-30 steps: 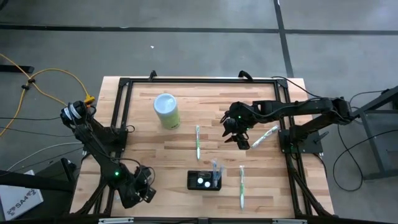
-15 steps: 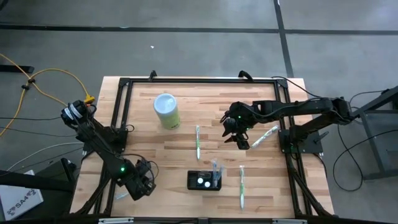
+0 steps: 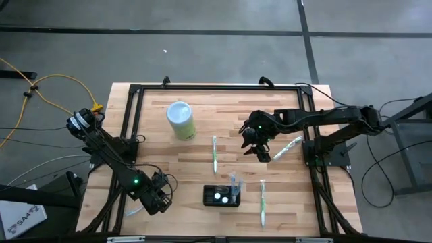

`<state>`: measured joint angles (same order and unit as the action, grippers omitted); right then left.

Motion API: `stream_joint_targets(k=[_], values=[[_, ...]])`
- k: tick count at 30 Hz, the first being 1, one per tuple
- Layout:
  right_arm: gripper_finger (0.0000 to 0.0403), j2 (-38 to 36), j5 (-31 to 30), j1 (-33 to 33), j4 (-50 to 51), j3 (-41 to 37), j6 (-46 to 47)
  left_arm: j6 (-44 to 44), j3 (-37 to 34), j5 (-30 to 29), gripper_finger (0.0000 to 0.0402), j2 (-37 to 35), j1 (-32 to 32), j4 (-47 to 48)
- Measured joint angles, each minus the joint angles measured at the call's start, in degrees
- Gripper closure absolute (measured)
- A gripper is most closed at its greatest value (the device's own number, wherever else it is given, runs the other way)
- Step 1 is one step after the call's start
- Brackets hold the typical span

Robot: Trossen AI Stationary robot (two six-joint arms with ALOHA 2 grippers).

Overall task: Pick & Place toothbrushing station
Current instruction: Put the blue toothbrush into the mesh organizer

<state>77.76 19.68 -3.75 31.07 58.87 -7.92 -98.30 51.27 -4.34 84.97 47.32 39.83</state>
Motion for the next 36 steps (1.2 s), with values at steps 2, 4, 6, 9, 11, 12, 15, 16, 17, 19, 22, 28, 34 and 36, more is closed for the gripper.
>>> stream_joint_targets(k=[2, 4, 6, 9, 11, 12, 15, 16, 17, 19, 22, 28, 34, 36], values=[[0.0272, 0.0, 0.0, 0.0, 0.0, 0.0, 0.0, 0.5, 0.0, 0.0, 0.0342, 0.0, -0.2, 0.0], [0.0272, 0.0, 0.0, 0.0, 0.0, 0.0, 0.0, 1.2, 0.0, 0.0, 0.0348, 0.0, -0.4, 0.0], [0.0272, 0.0, 0.0, 0.0, 0.0, 0.0, 0.0, 1.0, 0.0, 0.0, 0.0355, 0.0, -0.4, 0.0], [0.0272, 0.0, 0.0, 0.0, 0.0, 0.0, 0.0, 2.4, 0.0, 0.0, 0.0359, 0.0, -0.4, -0.2], [0.0272, 0.0, 0.0, 0.0, 0.0, 0.0, 0.0, 2.5, 0.0, 0.0, 0.0357, 0.0, -0.4, -0.2], [0.0272, 0.0, 0.0, 0.0, 0.0, 0.0, 0.0, 2.5, 0.0, 0.0, 0.0354, 0.0, -0.4, -0.2], [0.0272, 0.0, 0.0, 0.0, 0.0, 0.0, 0.0, 3.8, 0.0, 0.0, 0.0337, 0.0, -0.3, -0.3], [0.0272, 0.0, 0.0, 0.0, 0.0, 0.0, 0.0, 3.9, 0.0, 0.0, 0.0330, 0.0, -0.3, -0.4], [0.0272, 0.0, 0.0, 0.0, 0.0, 0.0, 0.0, 3.9, 0.0, 0.0, 0.0323, 0.0, -0.3, -0.4], [0.0272, 0.0, 0.0, 0.0, 0.0, 0.0, 0.0, 3.8, 0.0, 0.0, 0.0310, 0.0, -0.3, -0.4], [0.0272, 0.0, 0.0, 0.0, 0.0, 0.0, 0.1, 3.7, 0.0, 0.0, 0.0292, 0.0, 0.0, -0.4], [0.0272, 0.0, 0.0, 0.0, 0.0, 0.0, 0.2, 2.3, 0.0, 0.0, 0.0275, 0.0, 1.1, 1.4], [0.0272, 0.0, 0.0, 0.0, 0.0, 0.0, 0.2, 1.9, 0.0, 0.0, 0.0274, 0.0, 2.2, 3.1], [0.0272, 0.0, 0.0, 0.0, 0.0, 0.0, 0.4, 1.9, 0.0, 0.0, 0.0274, 0.2, 2.4, 3.1]])
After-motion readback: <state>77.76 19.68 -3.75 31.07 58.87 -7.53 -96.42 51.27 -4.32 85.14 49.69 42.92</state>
